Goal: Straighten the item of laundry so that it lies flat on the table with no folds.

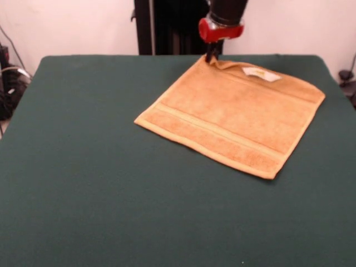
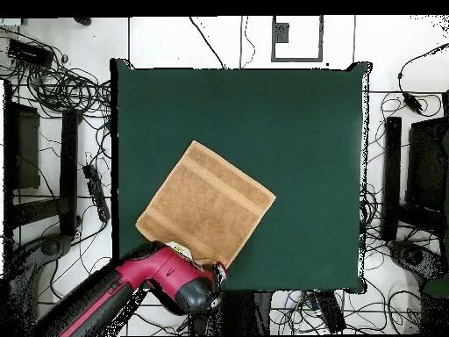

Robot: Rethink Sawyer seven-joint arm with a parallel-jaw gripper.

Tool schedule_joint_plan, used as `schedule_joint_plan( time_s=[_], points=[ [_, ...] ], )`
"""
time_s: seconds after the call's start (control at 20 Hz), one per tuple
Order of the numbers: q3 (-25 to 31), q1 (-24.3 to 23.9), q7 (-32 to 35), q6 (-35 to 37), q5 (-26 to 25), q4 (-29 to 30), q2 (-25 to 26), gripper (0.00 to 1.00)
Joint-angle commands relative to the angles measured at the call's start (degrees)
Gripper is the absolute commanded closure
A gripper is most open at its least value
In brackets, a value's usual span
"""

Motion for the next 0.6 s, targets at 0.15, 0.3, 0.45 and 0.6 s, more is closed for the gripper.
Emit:
schedule_joint_plan(
  time_s=[0.15,0.3,0.45,0.6],
  points=[
    [10.4,4.5,13.8,0.8,-3.2,2.8,-0.4,1.00],
    [11.0,4.5,13.8,1.5,-3.4,3.3,-0.6,1.00],
    [11.5,4.1,13.4,3.0,-2.8,3.5,-0.8,1.00],
    [11.9,3.7,12.5,4.2,-2.2,3.4,-0.9,1.00]
  ],
)
